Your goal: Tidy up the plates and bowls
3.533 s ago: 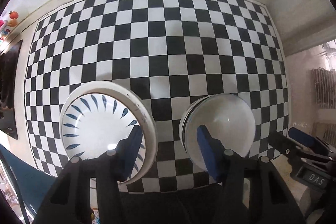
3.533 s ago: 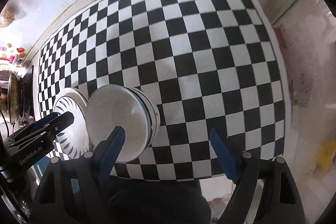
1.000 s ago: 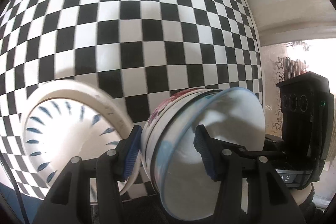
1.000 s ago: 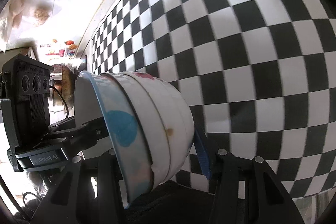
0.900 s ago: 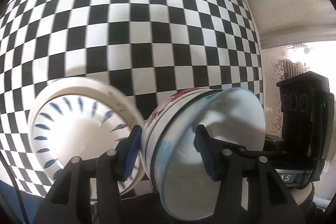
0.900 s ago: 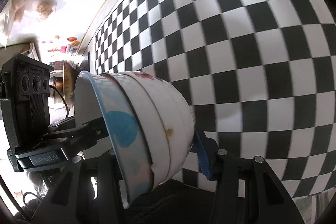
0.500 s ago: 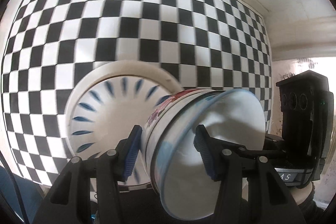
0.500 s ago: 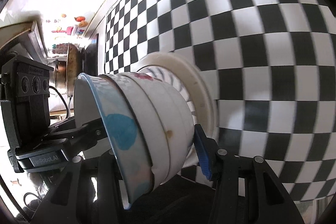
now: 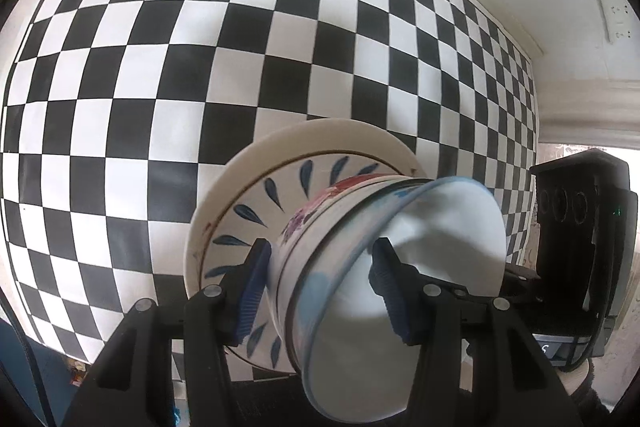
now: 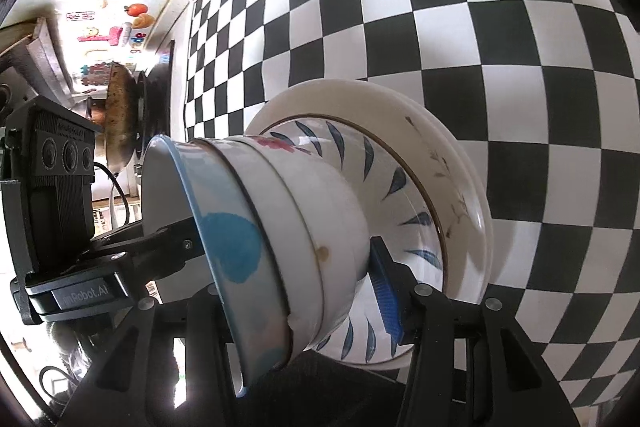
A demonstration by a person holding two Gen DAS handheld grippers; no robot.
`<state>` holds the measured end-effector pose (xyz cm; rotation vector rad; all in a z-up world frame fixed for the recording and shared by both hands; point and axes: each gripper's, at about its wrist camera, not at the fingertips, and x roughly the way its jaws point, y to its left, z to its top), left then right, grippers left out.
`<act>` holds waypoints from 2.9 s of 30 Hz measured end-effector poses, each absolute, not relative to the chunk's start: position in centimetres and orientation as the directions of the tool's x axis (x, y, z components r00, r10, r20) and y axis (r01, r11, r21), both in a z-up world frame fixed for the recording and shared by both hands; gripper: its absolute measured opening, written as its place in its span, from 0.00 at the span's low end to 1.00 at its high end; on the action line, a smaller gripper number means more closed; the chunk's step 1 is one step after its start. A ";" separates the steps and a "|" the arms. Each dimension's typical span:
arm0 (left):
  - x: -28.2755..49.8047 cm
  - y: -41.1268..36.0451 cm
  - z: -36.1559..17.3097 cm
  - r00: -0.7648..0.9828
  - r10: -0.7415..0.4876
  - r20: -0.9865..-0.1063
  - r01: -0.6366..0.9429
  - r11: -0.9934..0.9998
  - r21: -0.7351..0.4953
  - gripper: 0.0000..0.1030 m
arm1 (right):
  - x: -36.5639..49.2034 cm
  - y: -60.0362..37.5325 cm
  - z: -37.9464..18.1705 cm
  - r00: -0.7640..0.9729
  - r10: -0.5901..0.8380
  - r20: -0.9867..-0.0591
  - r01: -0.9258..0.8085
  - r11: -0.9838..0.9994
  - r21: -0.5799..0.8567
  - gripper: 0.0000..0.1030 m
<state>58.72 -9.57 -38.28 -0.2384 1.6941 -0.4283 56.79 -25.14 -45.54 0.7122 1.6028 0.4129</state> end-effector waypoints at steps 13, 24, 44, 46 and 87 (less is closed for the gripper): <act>59.1 -9.3 -39.0 -0.180 -0.414 -0.892 0.081 0.898 -0.433 0.47 | 57.4 -25.0 -46.0 -0.040 0.637 -0.770 0.230 0.756 0.613 0.50; 59.1 -9.7 -38.8 -0.178 -0.410 -0.895 0.078 0.901 -0.428 0.48 | 57.4 -25.0 -45.6 -0.043 0.603 -0.797 0.246 0.779 0.576 0.50; 57.2 -8.4 -30.8 0.072 -0.230 -0.970 0.145 0.965 -0.218 0.48 | 55.6 -25.6 -35.4 0.121 0.435 -0.892 0.115 0.887 0.447 0.51; 56.9 -8.4 -30.1 0.103 -0.199 -0.975 0.156 0.971 -0.181 0.48 | 55.2 -25.7 -34.1 0.139 0.400 -0.906 0.101 0.904 0.415 0.51; 39.1 -6.5 -13.1 0.605 -0.062 -0.794 0.143 0.989 0.031 0.86 | 35.5 -24.0 -13.0 0.616 -0.033 -0.787 0.182 0.978 0.102 1.00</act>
